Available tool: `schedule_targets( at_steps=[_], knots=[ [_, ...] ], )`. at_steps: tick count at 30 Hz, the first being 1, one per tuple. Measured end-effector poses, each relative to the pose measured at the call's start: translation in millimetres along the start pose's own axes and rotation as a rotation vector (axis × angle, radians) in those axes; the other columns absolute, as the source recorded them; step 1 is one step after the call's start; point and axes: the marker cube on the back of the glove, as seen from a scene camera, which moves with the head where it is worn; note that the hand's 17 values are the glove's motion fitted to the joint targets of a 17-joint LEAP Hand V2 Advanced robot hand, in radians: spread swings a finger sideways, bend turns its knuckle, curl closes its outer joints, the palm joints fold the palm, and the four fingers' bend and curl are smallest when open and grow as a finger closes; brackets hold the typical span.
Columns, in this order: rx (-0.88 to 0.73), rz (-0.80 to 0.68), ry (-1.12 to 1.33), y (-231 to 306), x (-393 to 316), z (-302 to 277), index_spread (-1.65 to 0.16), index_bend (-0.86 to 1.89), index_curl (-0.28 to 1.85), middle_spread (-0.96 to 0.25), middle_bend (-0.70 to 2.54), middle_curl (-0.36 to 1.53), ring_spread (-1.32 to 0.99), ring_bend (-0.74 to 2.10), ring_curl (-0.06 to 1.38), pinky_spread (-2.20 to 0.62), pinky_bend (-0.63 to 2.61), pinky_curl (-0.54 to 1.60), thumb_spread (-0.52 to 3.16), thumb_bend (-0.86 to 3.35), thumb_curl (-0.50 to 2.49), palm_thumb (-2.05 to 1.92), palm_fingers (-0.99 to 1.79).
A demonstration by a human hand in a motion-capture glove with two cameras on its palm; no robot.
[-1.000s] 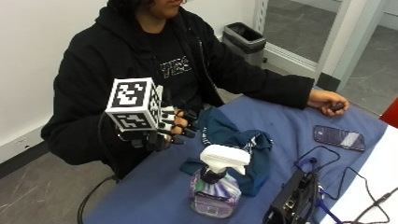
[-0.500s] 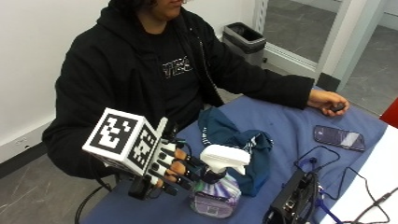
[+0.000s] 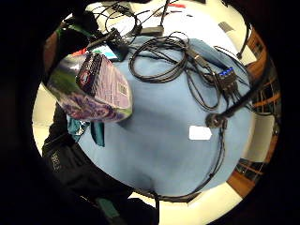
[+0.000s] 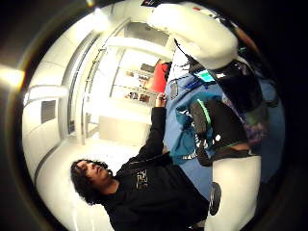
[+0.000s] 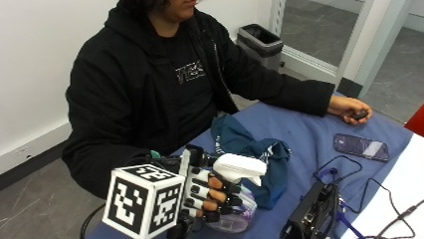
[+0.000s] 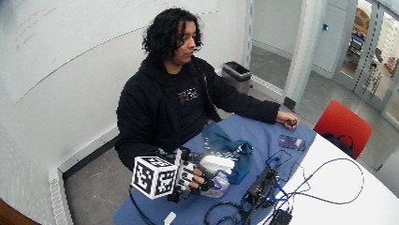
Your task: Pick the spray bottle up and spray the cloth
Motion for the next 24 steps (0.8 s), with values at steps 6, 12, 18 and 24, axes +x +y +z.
schedule_targets(
  at_steps=[6,12,18,24],
  knots=[
    [-0.044,-0.005,-0.143,-5,5,7,-0.25,0.11,0.23,0.03,0.27,0.35,-0.05,0.47,0.33,0.16,0.29,0.32,1.22,0.19,0.31,0.72,0.64],
    [0.007,-0.010,-0.217,-14,1,16,-0.24,0.14,0.24,0.01,0.33,0.37,-0.06,0.46,0.33,0.14,0.24,0.31,1.20,0.19,0.34,0.80,0.81],
    [0.088,-0.005,-0.350,-23,-3,29,-0.22,0.15,0.27,-0.02,0.33,0.39,-0.09,0.45,0.34,0.10,0.21,0.32,1.11,0.18,0.40,0.89,0.91],
    [0.212,0.023,-0.374,-29,0,36,-0.23,0.13,0.29,-0.07,0.34,0.41,-0.15,0.50,0.38,0.02,0.24,0.33,0.90,0.14,0.46,0.95,1.09]
  ],
)
